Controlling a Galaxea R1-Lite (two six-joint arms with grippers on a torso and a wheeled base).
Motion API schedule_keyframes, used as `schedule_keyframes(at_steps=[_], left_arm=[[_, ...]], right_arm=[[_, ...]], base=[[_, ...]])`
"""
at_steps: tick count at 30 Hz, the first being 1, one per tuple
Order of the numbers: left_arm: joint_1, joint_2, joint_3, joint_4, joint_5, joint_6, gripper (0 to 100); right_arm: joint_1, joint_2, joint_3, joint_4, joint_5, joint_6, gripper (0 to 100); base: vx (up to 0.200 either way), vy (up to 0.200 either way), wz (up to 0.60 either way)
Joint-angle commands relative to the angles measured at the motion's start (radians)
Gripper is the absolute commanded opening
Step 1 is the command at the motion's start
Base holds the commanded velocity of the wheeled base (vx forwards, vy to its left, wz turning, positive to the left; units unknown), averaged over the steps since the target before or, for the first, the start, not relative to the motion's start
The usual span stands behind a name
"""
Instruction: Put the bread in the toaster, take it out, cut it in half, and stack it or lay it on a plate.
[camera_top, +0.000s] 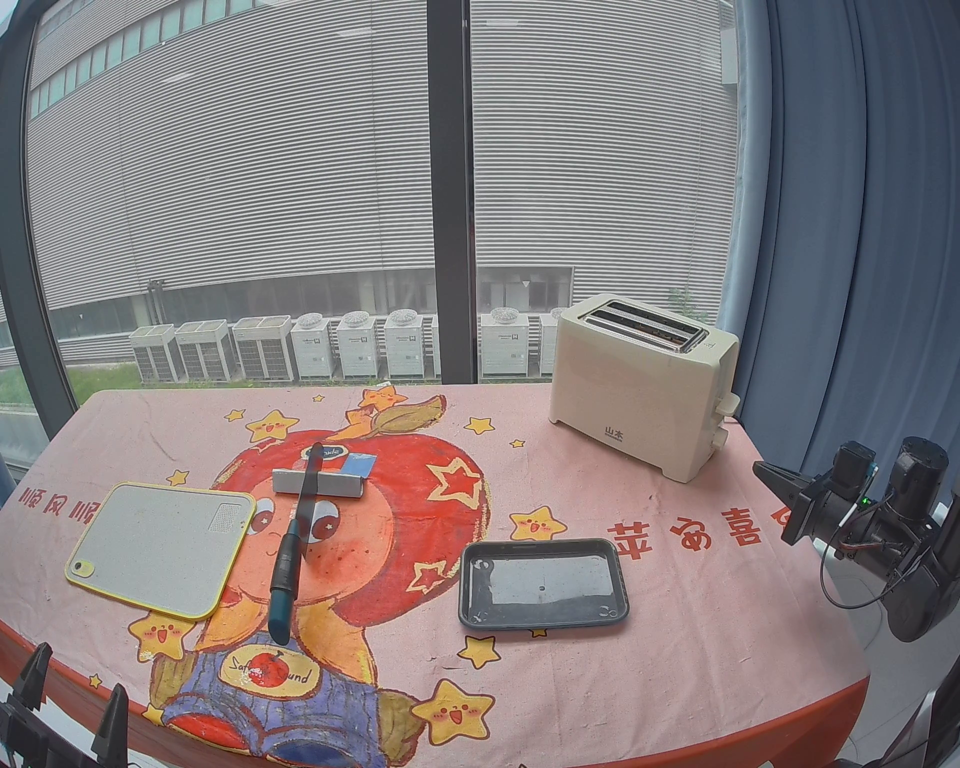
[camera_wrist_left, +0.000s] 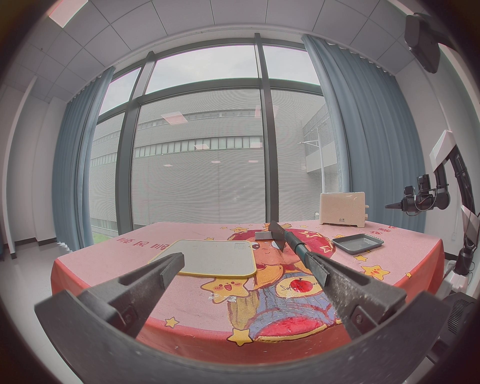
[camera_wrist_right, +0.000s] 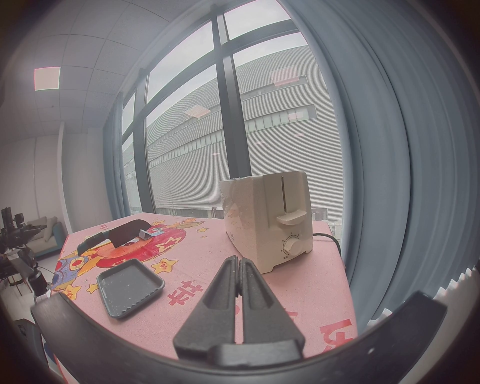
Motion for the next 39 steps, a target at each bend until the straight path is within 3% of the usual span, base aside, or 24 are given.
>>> schedule_keyframes(at_steps=[1, 15, 18, 27, 33, 39], left_arm=[[0.0, 0.0, 0.016, 0.0, 0.0, 0.0, 100], [0.0, 0.0, 0.016, 0.0, 0.0, 0.0, 100], [0.0, 0.0, 0.016, 0.0, 0.0, 0.0, 100], [0.0, 0.0, 0.016, 0.0, 0.0, 0.0, 100], [0.0, 0.0, 0.016, 0.0, 0.0, 0.0, 100], [0.0, 0.0, 0.016, 0.0, 0.0, 0.0, 100]], right_arm=[[0.0, 0.015, -0.004, 0.005, -0.001, 0.001, 0], [-0.001, 0.029, -0.026, 0.014, -0.007, 0.037, 0], [0.003, 0.046, -0.05, 0.039, -0.05, 0.037, 0], [0.008, 0.048, -0.064, 0.088, -0.056, 0.04, 0], [0.032, 0.04, -0.072, 0.113, -0.059, 0.097, 0], [0.043, 0.046, -0.087, 0.134, -0.083, 0.103, 0]], base=[[0.0, 0.0, 0.0], [0.0, 0.0, 0.0], [0.0, 0.0, 0.0], [0.0, 0.0, 0.0], [0.0, 0.0, 0.0], [0.0, 0.0, 0.0]])
